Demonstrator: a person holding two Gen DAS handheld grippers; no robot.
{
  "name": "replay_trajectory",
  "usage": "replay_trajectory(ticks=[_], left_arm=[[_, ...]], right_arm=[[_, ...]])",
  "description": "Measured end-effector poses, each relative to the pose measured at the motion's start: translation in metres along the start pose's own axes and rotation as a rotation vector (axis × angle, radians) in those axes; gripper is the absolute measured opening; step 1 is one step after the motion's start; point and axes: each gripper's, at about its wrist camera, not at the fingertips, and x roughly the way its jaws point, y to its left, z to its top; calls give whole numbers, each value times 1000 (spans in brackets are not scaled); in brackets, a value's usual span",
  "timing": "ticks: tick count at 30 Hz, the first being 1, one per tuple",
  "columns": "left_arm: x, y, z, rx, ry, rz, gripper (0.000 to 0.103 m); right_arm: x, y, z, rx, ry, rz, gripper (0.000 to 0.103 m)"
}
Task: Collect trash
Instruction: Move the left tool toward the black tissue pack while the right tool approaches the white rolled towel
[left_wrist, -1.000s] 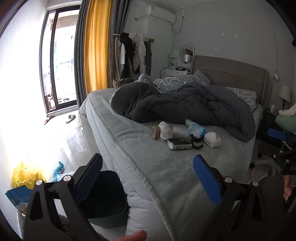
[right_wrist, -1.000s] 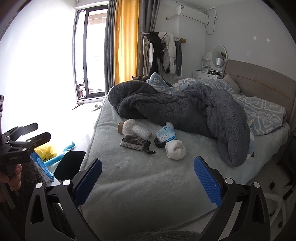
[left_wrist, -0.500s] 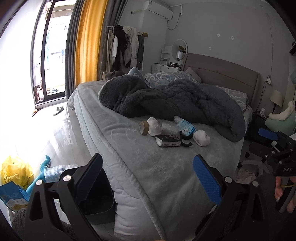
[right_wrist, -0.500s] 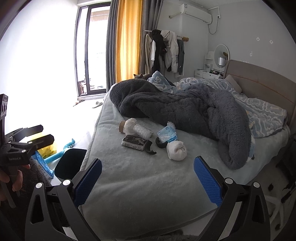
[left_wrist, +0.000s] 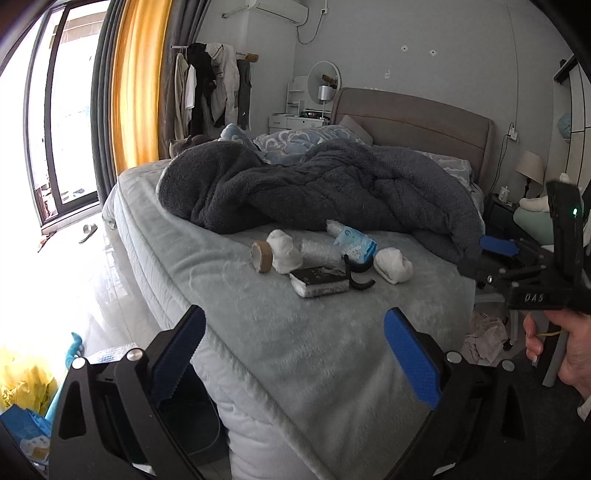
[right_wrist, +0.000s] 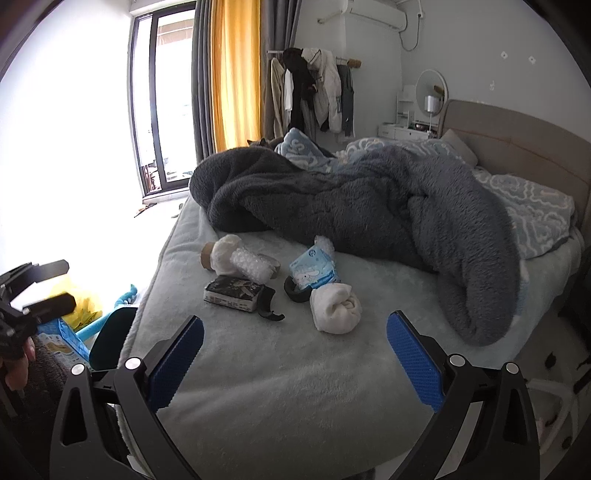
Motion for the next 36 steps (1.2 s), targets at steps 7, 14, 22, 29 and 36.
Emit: replay_trajectory(ticks=[7,14,22,29,36], left_arm=[[34,13,12,-51,1,-54,89],[87,8,12,-38,84,-105,86],[128,-12,11,-21,150,-143,86],[160,-20,7,-47,217,-122,86],[185,-20,3,-84,264,-95,86]], right_arm=[[34,-21,-3,22,57,22,100],[67,-35,3,36,98,80,95],[97,-52,7,59,159,117,85],[122,-62,7,76,187,142,85],[139,-78,3,117,214,162,85]])
